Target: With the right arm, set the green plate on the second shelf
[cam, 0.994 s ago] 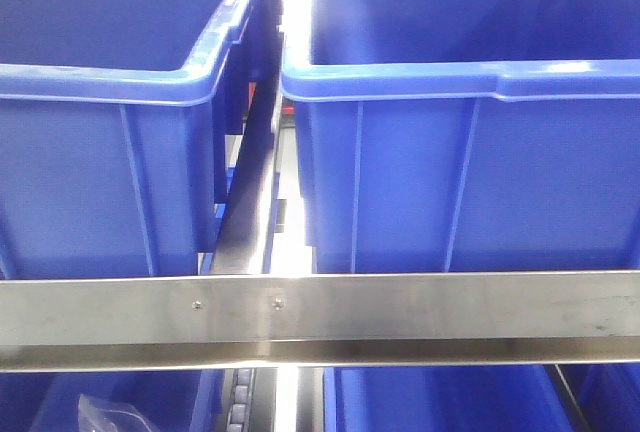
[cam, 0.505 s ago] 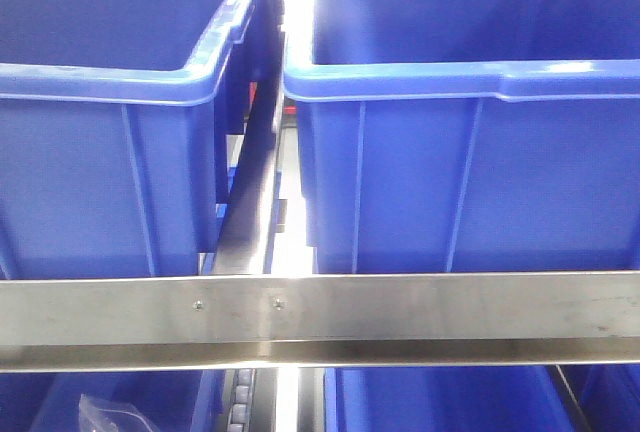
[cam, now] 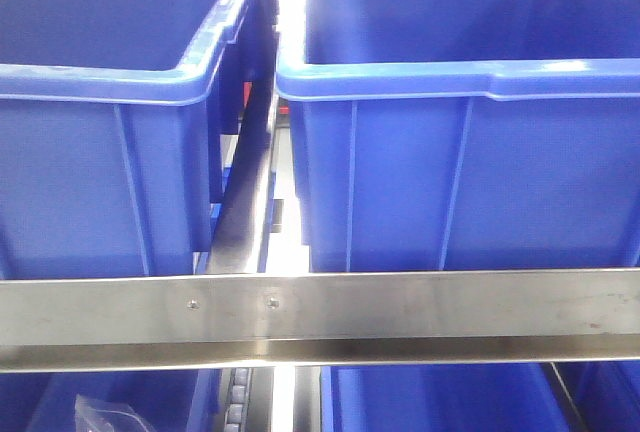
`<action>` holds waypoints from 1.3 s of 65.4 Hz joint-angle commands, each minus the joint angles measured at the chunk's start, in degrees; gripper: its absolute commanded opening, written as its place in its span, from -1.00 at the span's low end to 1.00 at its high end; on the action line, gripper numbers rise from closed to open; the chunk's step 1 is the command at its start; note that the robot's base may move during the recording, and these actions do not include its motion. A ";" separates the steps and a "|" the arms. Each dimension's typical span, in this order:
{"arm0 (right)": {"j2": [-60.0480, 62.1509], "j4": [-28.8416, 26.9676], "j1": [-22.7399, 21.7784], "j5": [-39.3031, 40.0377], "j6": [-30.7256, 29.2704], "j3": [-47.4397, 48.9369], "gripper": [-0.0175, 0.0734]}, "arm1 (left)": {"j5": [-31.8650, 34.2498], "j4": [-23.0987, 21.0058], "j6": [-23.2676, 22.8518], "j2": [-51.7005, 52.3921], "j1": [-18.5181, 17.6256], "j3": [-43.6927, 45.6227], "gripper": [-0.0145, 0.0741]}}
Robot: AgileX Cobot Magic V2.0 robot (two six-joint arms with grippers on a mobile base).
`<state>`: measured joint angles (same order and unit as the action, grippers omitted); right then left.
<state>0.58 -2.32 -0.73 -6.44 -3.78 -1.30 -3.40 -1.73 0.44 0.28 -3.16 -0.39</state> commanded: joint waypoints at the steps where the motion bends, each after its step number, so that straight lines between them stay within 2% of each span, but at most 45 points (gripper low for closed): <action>1: 0.76 -0.17 -0.33 2.38 -0.38 1.08 -0.51 | 5.01 -0.53 -0.44 0.84 -0.01 -2.40 -0.38; 30: 0.80 -0.80 -0.33 2.89 -0.38 0.77 -0.51 | 5.01 -0.53 -0.44 0.84 -0.01 -2.40 -0.38; 52: 0.80 -0.90 -0.33 11.01 -0.38 0.77 -0.51 | 5.01 -0.53 -0.44 0.84 -0.01 -2.40 -0.38; 74: 0.80 -4.52 -0.33 11.23 -0.38 0.72 -0.51 | 5.01 -0.53 -0.44 0.84 -0.01 -2.40 -0.38; 85: 0.80 -4.18 -0.33 11.23 -0.38 0.72 -0.51 | 5.01 -0.53 -0.44 0.84 -0.01 -2.40 -0.38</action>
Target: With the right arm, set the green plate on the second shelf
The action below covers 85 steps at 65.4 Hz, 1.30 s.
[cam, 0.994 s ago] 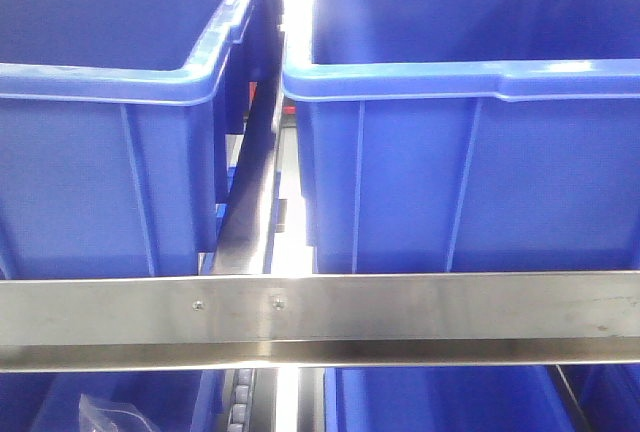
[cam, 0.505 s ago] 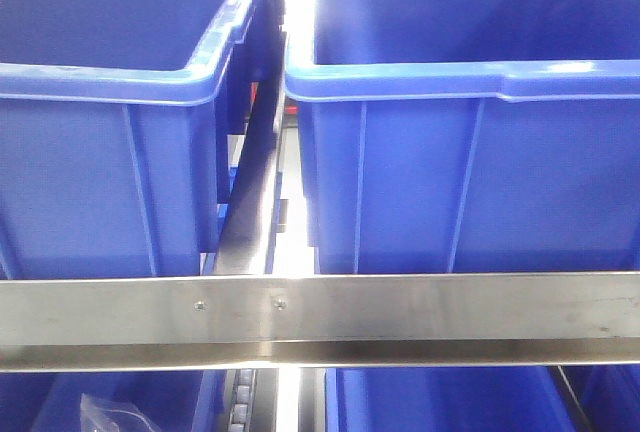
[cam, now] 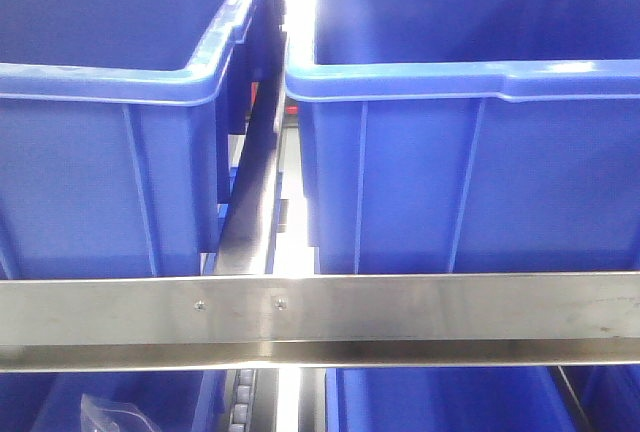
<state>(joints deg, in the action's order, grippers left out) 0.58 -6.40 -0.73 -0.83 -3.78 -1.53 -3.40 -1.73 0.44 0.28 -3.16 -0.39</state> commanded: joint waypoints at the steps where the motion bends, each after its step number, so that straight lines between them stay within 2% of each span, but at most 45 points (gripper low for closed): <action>1: 0.80 0.04 -0.33 5.63 -0.38 0.95 -0.51 | 5.01 -0.53 -0.44 0.84 -0.01 -2.40 -0.38; 85: 0.80 0.62 -0.33 5.39 -0.38 0.95 -0.51 | 5.01 -0.53 -0.44 0.84 -0.01 -2.40 -0.38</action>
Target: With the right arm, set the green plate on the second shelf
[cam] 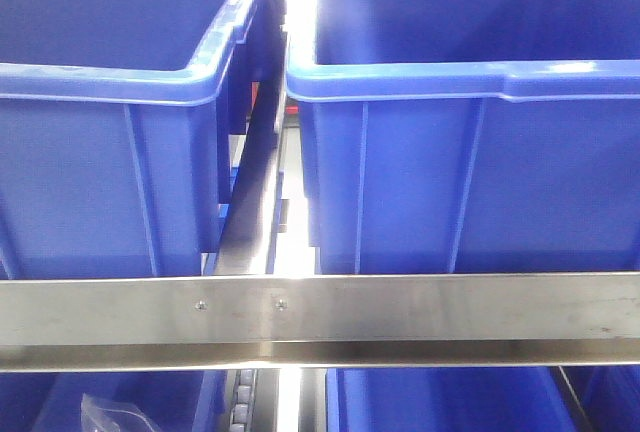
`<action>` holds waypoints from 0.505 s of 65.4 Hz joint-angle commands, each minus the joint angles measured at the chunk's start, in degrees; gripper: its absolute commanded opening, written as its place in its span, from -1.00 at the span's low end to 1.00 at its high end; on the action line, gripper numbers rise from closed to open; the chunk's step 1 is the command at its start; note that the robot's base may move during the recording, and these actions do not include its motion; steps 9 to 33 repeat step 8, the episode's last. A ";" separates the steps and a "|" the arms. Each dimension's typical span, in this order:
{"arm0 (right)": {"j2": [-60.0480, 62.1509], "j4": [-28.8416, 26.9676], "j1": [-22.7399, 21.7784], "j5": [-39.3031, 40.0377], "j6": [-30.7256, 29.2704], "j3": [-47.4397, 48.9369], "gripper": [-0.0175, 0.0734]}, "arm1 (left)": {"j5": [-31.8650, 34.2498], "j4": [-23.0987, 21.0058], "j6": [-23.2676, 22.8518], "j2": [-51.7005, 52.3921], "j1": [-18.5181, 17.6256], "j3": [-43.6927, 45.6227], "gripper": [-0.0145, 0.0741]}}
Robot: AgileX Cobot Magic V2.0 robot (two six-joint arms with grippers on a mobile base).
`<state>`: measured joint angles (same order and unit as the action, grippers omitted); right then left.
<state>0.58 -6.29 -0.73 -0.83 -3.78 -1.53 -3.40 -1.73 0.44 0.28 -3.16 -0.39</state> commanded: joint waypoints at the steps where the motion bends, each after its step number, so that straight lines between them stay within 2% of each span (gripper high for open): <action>1: 0.80 0.51 -0.33 5.39 -0.38 0.95 -0.51 | 5.01 -0.53 -0.44 0.84 -0.01 -2.40 -0.38; 33: 0.80 0.51 -0.33 5.39 -0.38 0.95 -0.51 | 5.01 -0.53 -0.44 0.84 -0.01 -2.40 -0.38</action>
